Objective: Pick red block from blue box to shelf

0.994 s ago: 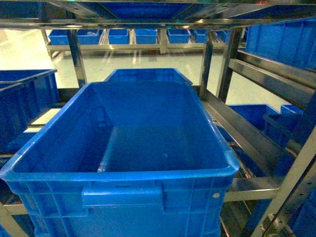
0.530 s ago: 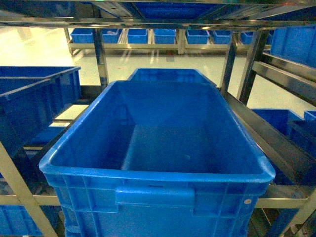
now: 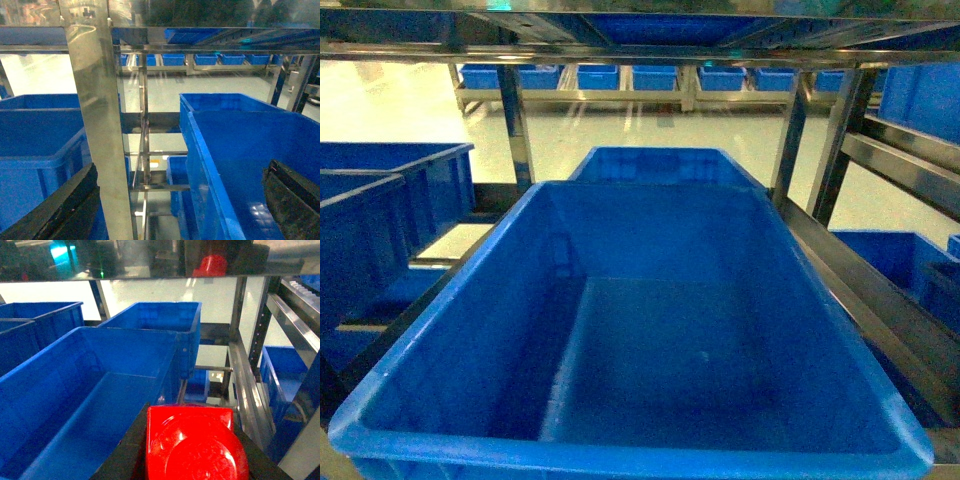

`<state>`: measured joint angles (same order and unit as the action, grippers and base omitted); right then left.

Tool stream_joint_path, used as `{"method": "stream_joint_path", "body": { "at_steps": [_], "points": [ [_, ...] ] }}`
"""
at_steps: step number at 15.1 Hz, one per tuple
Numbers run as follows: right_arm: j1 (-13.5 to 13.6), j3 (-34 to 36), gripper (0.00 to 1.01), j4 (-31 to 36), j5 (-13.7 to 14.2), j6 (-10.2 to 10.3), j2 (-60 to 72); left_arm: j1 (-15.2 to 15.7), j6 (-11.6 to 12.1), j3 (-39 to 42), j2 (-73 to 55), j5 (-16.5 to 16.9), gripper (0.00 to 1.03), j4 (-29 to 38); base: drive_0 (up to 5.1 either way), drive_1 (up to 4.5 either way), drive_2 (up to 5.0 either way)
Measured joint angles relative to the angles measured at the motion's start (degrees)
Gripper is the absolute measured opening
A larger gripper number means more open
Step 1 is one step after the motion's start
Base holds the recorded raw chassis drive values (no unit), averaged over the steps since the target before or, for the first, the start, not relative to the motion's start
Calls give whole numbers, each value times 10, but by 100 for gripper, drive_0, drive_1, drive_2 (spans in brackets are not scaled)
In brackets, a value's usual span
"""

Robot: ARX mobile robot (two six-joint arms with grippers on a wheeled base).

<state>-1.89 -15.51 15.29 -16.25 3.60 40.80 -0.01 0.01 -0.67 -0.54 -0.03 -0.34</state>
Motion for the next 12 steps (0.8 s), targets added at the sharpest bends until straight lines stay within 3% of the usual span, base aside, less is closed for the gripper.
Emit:
{"method": "stream_joint_path", "body": {
  "at_steps": [10, 12],
  "points": [
    [0, 0, 26, 2, 0, 0, -1, 0, 0, 0, 0, 0, 98, 1, 0, 0, 0],
    [-1, 0, 26, 1, 2, 0, -1, 0, 0, 0, 0, 0, 98, 2, -483, 354, 125]
  ]
}}
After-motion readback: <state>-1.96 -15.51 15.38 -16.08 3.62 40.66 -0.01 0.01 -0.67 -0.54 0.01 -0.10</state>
